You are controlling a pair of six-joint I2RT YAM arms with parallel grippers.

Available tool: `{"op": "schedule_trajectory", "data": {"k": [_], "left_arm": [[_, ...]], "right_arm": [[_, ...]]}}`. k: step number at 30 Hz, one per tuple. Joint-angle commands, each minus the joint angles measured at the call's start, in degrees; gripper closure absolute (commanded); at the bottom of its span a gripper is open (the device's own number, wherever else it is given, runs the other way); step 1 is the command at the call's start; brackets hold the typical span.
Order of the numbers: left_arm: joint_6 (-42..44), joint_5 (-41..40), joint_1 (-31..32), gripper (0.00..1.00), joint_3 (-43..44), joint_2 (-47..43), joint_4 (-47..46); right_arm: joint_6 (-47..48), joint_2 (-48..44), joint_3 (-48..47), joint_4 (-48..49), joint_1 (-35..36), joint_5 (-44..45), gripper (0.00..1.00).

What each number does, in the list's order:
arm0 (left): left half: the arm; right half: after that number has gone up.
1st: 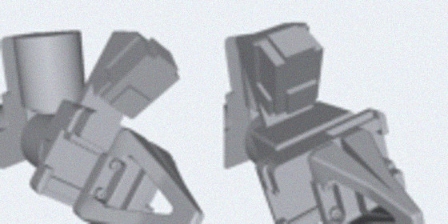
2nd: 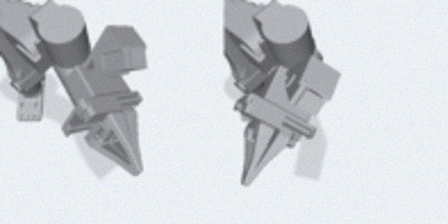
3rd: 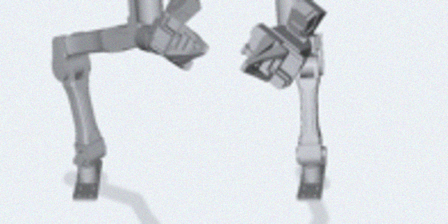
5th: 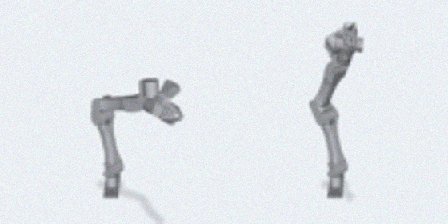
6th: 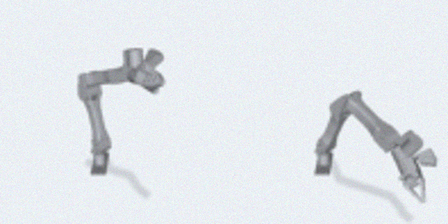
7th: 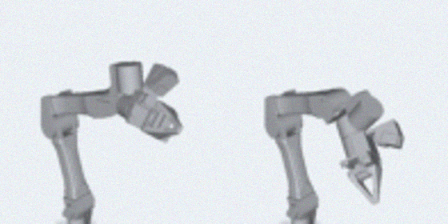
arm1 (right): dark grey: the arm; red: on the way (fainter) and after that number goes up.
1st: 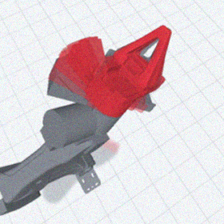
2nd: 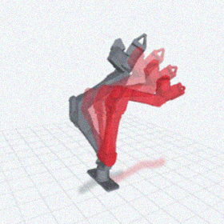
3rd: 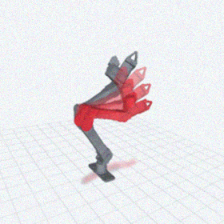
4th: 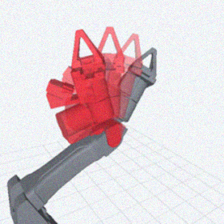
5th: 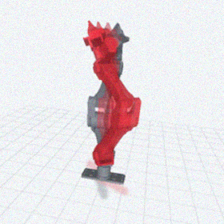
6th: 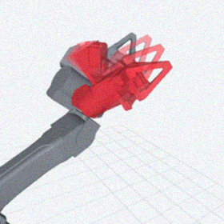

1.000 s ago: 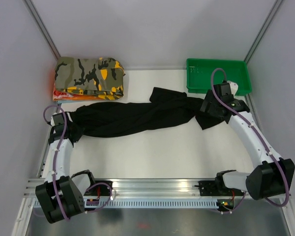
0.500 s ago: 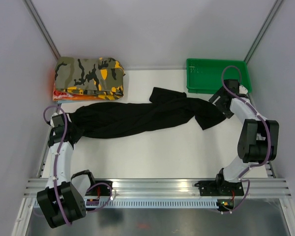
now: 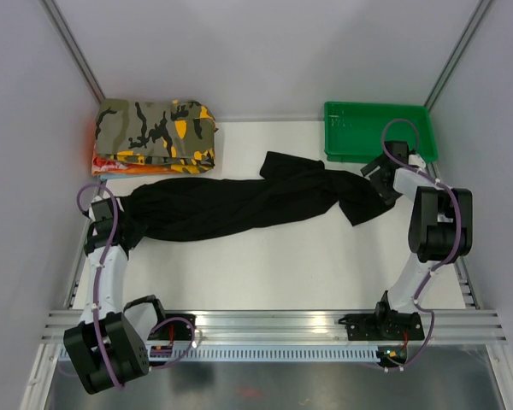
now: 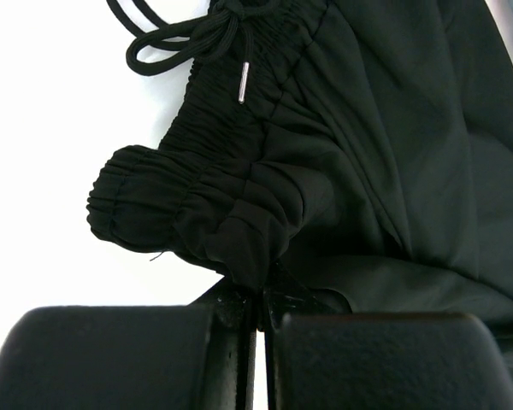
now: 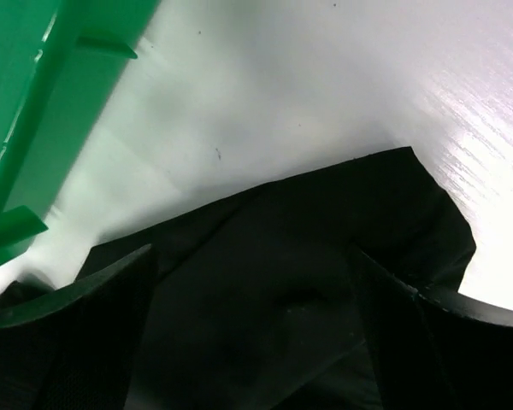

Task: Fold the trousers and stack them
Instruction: Flatten the trousers out

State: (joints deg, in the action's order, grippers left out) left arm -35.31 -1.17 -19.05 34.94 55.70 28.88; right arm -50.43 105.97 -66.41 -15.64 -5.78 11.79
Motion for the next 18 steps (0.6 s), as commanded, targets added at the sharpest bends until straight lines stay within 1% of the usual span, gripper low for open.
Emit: {"op": "schedule_trajectory", "data": {"k": [1,3,4,6,7,9,10,12,18], "left_arm": [[0.8,0.5,-0.3,0.98,-0.1,-0.2,-2.4],[0.8,0.6,-0.3,0.98,0.0,-0.1,-2.6],[0.9,0.5,-0.4,0.98,0.0,-0.1,-2.6],[0.9,0.3,-0.3,0.98,0.0,-0.1,-2.5],[0.9,0.2,-0.3,0.98,0.2,-0.2,-2.5],[1.0,-0.1,-0.3,0.98,0.2,-0.2,-2.4],[1.0,-0.1,-0.3,0.98,0.1,-0.3,-2.4],[1.1,0.0,-0.4,0.98,0.2,-0.3,-2.6],[1.5,0.9,-0.4,0.98,2.6,0.8,-2.8]], "right_arm": [[-1.1,1.8,-0.4,0.8,-0.3,0.2,0.04],[-0.1,2.4,-0.3,1.0,-0.3,0.3,0.13],[0.3,2.7,-0.5,1.0,-0.3,0.3,0.26],[1.1,3.5,-1.0,1.0,-0.2,0.2,0.47],[2.0,3.8,-1.3,0.9,-0.3,0.0,0.64],[3.0,4.5,-2.2,0.4,-0.2,-0.2,0.84],[4.2,4.7,-2.7,-0.2,-0.3,-0.3,1.00],[5.4,4.2,-3.6,-0.7,-0.3,0.2,1.00],[11.5,-5.9,-4.4,0.6,-0.5,3.9,1.00]]}}
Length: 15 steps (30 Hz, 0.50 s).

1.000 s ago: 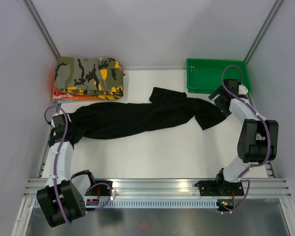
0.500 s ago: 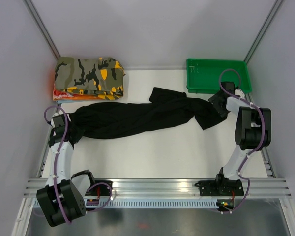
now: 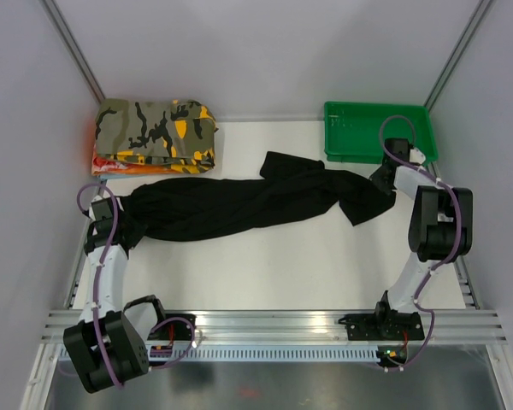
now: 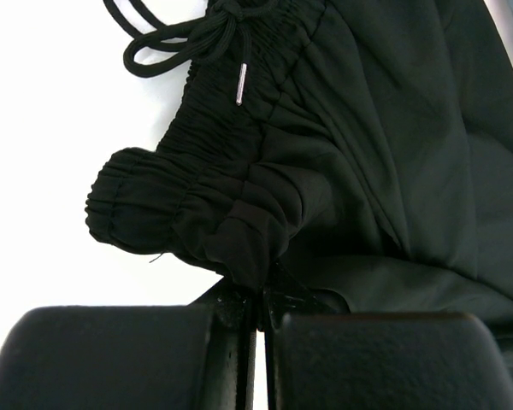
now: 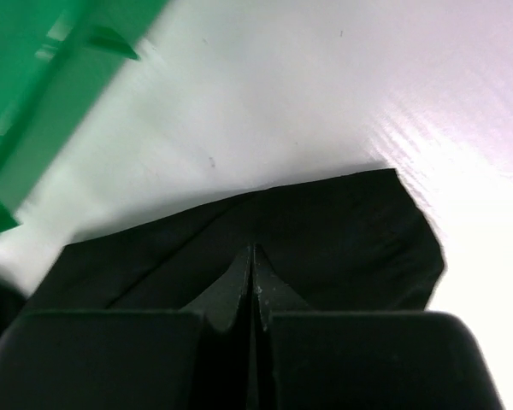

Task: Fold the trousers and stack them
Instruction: Flatten the trousers out

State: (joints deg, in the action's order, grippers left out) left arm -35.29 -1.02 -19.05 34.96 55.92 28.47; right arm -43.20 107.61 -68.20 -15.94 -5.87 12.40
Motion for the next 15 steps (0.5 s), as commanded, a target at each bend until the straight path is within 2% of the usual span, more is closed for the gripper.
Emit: {"op": "schedule_trajectory", "data": {"k": [1,3,4,6,7,8,10,12,15], "left_arm": [[1.5,0.8,-0.5,0.98,3.5,0.7,-2.5],[1.5,2.2,-0.4,0.98,4.6,1.0,-2.5],[1.5,2.3,-0.5,0.98,4.9,1.1,-2.6],[1.7,2.7,-0.4,0.98,5.1,1.4,-2.6],[1.8,2.8,-0.4,0.98,5.2,1.4,-2.5],[1.9,2.9,-0.5,0.98,5.1,1.4,-2.5],[1.9,3.2,-0.4,0.98,4.8,1.3,-2.5],[1.7,3.7,-0.4,0.98,4.4,1.2,-2.5],[1.5,4.0,-0.4,0.98,3.7,1.3,-3.2]], "right_arm": [[4.7,-9.2,-3.4,-0.5,-0.5,3.1,1.00],[5.3,-10.0,-5.8,-2.7,-1.0,1.7,0.99],[5.6,-9.9,-6.4,-4.7,-1.2,1.1,0.83],[5.3,-9.4,-7.3,-7.1,-2.5,-0.5,0.56],[5.2,-8.7,-7.2,-9.0,-3.3,-1.4,0.35],[5.0,-8.2,-6.4,-9.9,-4.1,-3.2,0.27],[3.4,-7.8,-4.7,-11.6,-7.5,-4.8,0.15],[0.1,-8.4,0.5,-10.3,-11.4,-9.0,0.14],[-3.3,-12.8,9.3,-4.4,-13.6,-12.2,0.14]]}}
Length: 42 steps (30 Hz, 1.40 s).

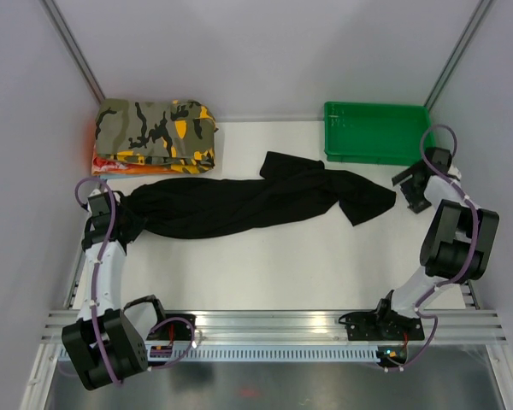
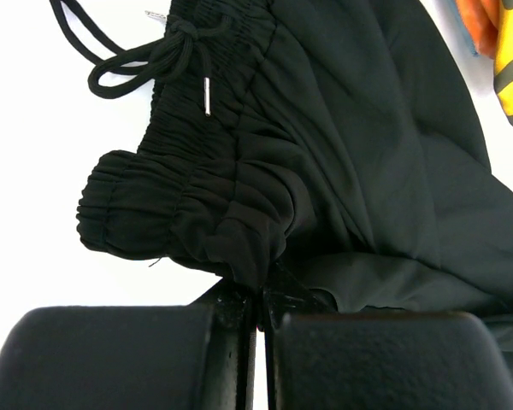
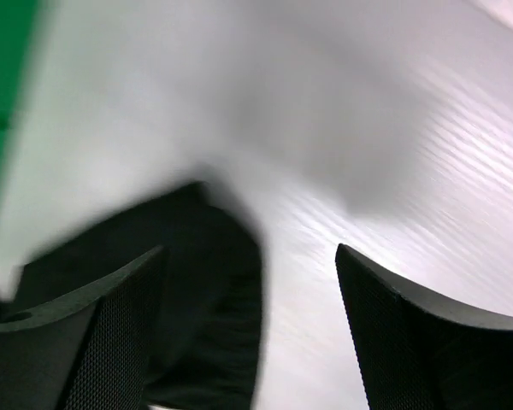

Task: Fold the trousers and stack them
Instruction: Flatten the trousers out

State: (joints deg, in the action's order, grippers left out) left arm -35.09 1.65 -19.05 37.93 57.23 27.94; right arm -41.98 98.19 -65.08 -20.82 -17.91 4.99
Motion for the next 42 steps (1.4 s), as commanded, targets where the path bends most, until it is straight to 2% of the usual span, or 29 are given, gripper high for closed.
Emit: {"op": "schedule_trajectory", "data": {"k": [1,13,19,22,25,26,28,34,37,40,42], "left_arm": [[1.3,1.5,-0.4,0.98,0.7,0.1,-2.8],[0.6,1.9,-0.5,0.98,-0.6,0.2,-3.6],[0.6,1.9,-0.4,0.98,-0.9,0.3,-4.1],[0.6,1.7,-0.4,0.97,-0.9,0.4,-4.3],[0.9,1.8,-0.5,0.97,-0.7,0.7,-4.6],[1.1,1.7,-0.4,0.97,-0.5,0.7,-4.5],[1.8,1.1,-0.5,0.98,0.5,0.6,-4.2],[3.4,2.6,-0.5,0.98,3.5,1.2,-3.9],[3.1,4.7,-0.6,0.98,4.6,2.1,-4.0],[3.1,5.7,-0.5,0.98,5.0,2.5,-3.1],[3.2,5.9,-0.5,0.98,4.8,3.1,-2.6]], "right_arm": [[-4.8,-3.9,8.5,1.6,-1.6,-4.8,0.14],[-7.2,-2.0,9.5,8.1,-1.6,-10.0,0.16],[-3.2,2.2,7.1,6.6,0.2,-6.2,0.24],[-1.1,4.5,5.6,5.7,0.7,-5.3,0.32],[0.8,6.2,4.0,6.2,0.7,-5.3,0.63],[1.7,6.8,3.1,5.9,0.7,-4.4,0.82],[4.7,6.8,-0.2,4.7,0.6,-4.3,0.99],[15.9,-4.7,-6.3,2.6,0.6,-4.7,1.00],[21.0,-15.6,-6.0,3.8,0.6,-4.8,1.00],[23.8,-23.9,0.4,9.1,0.7,-6.4,0.99],[25.3,-33.5,7.8,12.1,0.7,-7.5,1.00]]}}
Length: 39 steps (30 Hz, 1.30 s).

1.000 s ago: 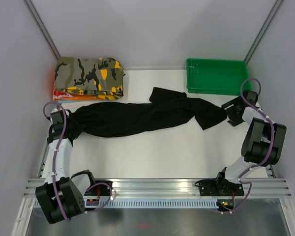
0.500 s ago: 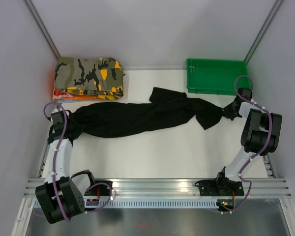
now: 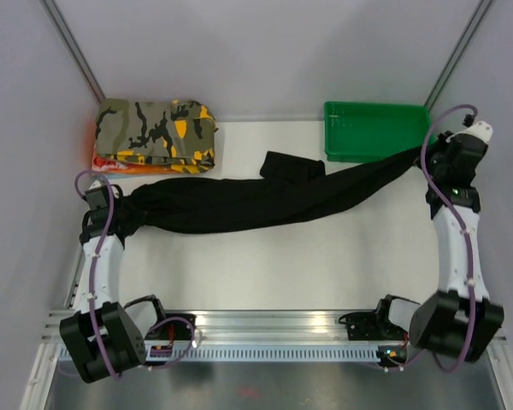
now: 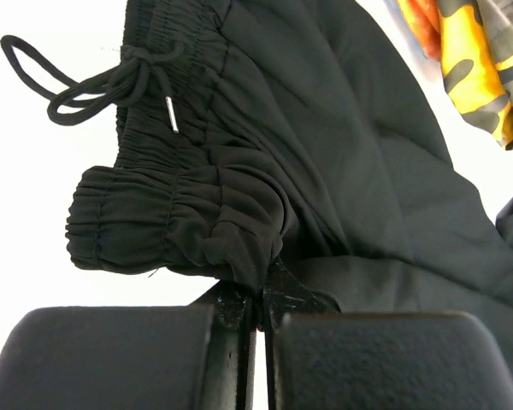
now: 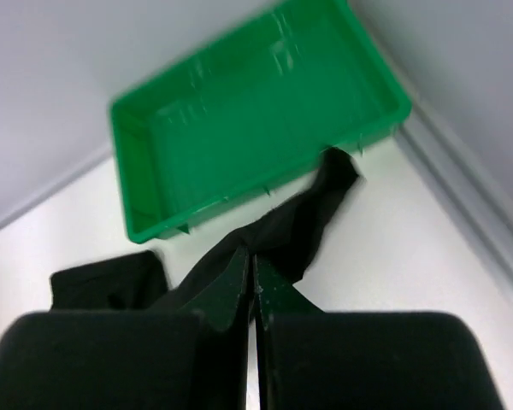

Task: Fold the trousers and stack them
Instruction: Flatten the trousers out

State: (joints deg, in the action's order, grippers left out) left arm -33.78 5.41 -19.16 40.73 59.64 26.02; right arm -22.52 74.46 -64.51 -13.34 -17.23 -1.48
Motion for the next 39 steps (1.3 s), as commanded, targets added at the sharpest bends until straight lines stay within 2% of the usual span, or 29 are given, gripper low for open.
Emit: {"op": "schedule_trajectory", "data": {"k": [1,2,4,5,6,9,12,13,14,16,18,19,20,22,25,26,30,33,34,35,39], "left_arm": [[1.9,2.3,-0.4,0.98,1.5,0.7,-0.2],[1.9,2.4,-0.4,0.98,1.4,0.8,-0.2],[2.0,3.0,-0.5,0.98,0.8,0.9,0.3],[2.1,3.0,-0.8,0.98,0.8,0.9,0.5],[2.2,3.2,-0.9,0.98,0.7,0.7,0.8],[3.5,2.4,-1.2,0.98,1.5,-0.2,2.8],[3.5,1.3,-1.3,0.98,2.1,-1.2,5.4],[3.5,1.2,-1.4,0.98,2.2,-2.1,6.1],[3.5,1.1,-1.4,0.97,2.2,-2.8,7.3],[3.6,1.4,-1.4,0.94,2.4,-4.6,8.4],[3.7,1.5,-1.4,0.64,2.9,-5.8,10.9],[4.0,2.8,-1.4,0.42,3.7,-6.5,11.9],[4.2,3.6,-1.3,0.10,4.4,-7.9,13.2],[4.7,4.9,-1.4,0.00,7.2,-9.6,16.9],[5.4,5.0,-1.4,0.00,12.2,-13.0,20.5],[5.6,4.8,-1.3,0.00,13.7,-13.6,21.1],[4.2,5.0,-1.4,0.00,18.4,-11.7,22.0],[-0.3,6.1,-1.4,0.00,13.1,-9.7,17.2],[-1.5,6.8,-1.4,0.01,11.1,-9.2,14.8],[-3.7,8.8,-1.3,0.03,7.5,-8.6,13.6],[-8.2,13.0,-1.3,0.17,-1.1,-6.6,5.8]], "right_arm": [[6.3,-12.9,9.7,6.6,0.0,-0.1,1.00],[5.7,-19.4,14.8,7.3,0.0,1.5,0.99],[5.7,-25.6,19.0,7.2,-0.1,9.4,0.99],[5.4,-31.5,20.6,5.2,-0.1,12.5,0.95],[4.3,-34.3,23.0,3.8,-0.1,18.6,0.93],[1.0,-41.8,24.6,-5.8,-0.1,27.5,0.89],[-3.2,-44.0,25.1,-14.7,-0.1,27.7,0.79],[-7.6,-43.7,25.1,-19.0,-0.1,28.2,0.57],[-10.8,-41.6,24.7,-21.5,-0.2,29.1,0.40],[-13.1,-38.9,24.1,-23.6,-0.1,26.5,0.18],[-12.5,-35.9,21.7,-22.9,-0.1,21.4,0.09],[-10.9,-35.6,20.8,-20.8,-0.1,19.3,0.06],[-9.9,-36.0,20.0,-19.1,-0.2,17.3,0.06],[-8.4,-36.4,17.5,-14.8,0.1,11.0,0.05],[-7.3,-32.9,14.2,-11.3,1.1,4.4,0.04],[-6.9,-31.6,13.4,-10.0,1.4,-1.5,0.03],[-8.5,-23.3,13.9,-5.6,5.4,-11.4,0.03],[-7.0,-17.7,14.2,-4.1,12.4,-10.7,0.07],[-5.9,-14.9,13.7,-5.8,14.1,-10.3,0.12],[-4.8,-13.5,12.1,-7.4,16.9,-8.9,0.14],[-1.2,-8.5,11.2,-12.8,22.8,-7.8,0.32]]}}
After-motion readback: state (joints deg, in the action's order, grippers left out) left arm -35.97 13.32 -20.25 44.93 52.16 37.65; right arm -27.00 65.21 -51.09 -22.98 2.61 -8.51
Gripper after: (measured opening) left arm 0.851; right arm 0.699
